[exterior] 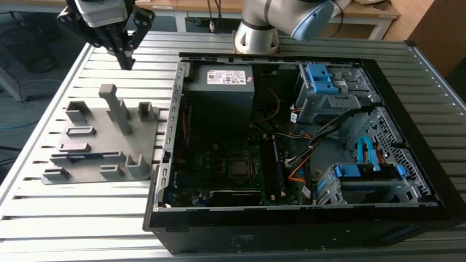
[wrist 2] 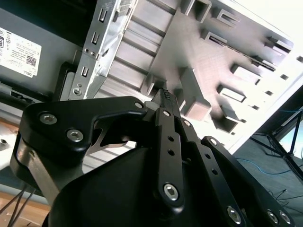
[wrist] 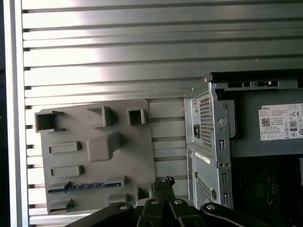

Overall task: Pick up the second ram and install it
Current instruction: 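Reach for the second ram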

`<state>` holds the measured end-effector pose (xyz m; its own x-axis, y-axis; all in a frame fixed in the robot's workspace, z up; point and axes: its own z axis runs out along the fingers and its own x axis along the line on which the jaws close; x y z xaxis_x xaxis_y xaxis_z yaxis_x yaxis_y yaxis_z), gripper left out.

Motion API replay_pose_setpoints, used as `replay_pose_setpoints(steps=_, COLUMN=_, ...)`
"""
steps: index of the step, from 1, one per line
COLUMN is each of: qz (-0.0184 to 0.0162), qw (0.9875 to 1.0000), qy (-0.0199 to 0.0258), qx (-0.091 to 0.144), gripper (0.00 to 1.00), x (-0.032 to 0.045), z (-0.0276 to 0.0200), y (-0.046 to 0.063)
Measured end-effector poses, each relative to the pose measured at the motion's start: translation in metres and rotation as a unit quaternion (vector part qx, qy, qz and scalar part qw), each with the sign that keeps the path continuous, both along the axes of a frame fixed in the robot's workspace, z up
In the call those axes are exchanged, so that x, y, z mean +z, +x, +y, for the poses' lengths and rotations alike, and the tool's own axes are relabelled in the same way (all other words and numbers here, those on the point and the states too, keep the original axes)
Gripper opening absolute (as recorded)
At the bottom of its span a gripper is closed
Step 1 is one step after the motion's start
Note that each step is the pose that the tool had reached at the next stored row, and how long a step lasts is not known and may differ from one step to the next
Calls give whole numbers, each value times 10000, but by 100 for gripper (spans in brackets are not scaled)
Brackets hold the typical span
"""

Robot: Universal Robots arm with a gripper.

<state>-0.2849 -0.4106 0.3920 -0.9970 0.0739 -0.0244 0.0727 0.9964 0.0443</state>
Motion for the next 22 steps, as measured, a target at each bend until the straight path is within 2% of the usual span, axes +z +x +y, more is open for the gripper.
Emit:
replay_pose_setpoints(steps=5, qz=0, qw=10000, qy=0, qx=6, gripper=10, x=-7, z=-29, y=-88)
replay_pose_setpoints(steps=10, qz=0, qw=10000, qy=0, qx=11, gripper=10, x=-37, z=-94, y=-152)
replay_pose_setpoints(steps=22, qz=0, qw=10000, qy=-1, qx=38, gripper=10, x=-83, z=-196, y=-358)
